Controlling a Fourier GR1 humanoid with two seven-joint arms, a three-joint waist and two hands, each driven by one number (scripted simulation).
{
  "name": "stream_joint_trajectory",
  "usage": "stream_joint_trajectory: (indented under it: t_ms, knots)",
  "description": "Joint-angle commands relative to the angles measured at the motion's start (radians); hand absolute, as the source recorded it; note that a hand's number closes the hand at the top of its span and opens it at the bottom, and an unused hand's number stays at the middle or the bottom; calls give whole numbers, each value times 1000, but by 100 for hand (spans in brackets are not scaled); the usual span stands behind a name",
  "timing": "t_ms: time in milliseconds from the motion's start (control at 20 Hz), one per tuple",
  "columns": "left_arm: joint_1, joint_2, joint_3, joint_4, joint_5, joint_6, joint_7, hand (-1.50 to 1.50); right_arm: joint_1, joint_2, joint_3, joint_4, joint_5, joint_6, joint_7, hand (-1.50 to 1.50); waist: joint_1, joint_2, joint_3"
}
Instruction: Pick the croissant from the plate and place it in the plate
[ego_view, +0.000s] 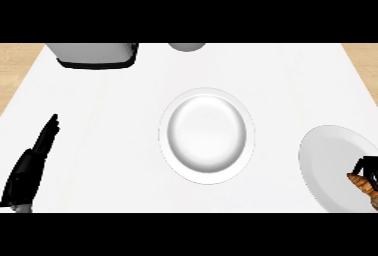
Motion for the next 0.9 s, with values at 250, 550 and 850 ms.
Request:
stream_joint_trajectory:
  t_ms: [250,550,850]
  knots:
    - [36,-13,9,2,-13,23,-17,0,-39,108,-177,-24,-62,-331,593,150,-26,-14,-2]
    - [99,-1,27,-29,5,2,-28,0,36,117,-211,-265,-59,-514,732,150,-39,-17,0]
    - [45,-9,30,-11,-16,23,17,0,90,112,-208,-648,-49,-591,827,150,-67,-18,-1]
